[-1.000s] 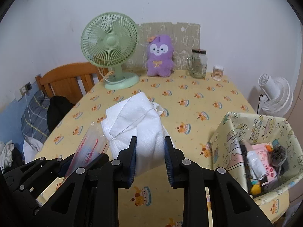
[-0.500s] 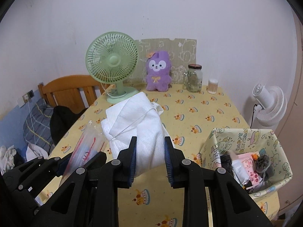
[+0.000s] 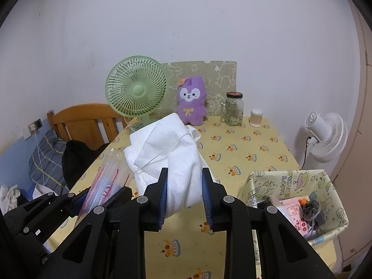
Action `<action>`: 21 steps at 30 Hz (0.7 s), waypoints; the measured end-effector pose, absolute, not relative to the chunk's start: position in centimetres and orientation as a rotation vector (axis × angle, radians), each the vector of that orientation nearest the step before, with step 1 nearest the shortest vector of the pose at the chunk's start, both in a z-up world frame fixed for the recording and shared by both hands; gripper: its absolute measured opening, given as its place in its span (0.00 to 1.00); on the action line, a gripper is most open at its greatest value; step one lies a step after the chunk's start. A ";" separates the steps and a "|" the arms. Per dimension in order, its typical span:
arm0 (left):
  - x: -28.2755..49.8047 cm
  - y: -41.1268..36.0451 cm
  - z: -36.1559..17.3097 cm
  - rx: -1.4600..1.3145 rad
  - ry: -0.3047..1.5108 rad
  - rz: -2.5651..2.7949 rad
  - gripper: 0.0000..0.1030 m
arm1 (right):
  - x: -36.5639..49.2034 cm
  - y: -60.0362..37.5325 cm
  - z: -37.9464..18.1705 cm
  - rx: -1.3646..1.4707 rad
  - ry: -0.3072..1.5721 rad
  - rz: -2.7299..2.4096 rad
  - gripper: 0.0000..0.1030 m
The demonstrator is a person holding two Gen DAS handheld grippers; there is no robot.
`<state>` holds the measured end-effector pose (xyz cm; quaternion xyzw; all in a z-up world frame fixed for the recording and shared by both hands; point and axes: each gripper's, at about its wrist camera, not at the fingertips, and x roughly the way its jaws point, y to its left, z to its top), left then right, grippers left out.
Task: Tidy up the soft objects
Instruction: 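Lift and carry the towel with the right tool while the left tool carries the bag to the gift box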
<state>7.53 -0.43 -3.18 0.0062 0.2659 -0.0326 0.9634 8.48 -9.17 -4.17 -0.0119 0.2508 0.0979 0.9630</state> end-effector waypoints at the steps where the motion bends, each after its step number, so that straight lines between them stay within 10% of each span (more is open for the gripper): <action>1: 7.6 -0.5 -3.2 0.012 0.538 -0.068 0.20 | 8.5 -9.2 -4.1 -0.027 0.507 0.196 0.29; 21: 8.4 -5.2 -2.4 0.041 0.527 -0.119 0.21 | 8.6 -13.7 -3.4 -0.008 0.497 0.151 0.29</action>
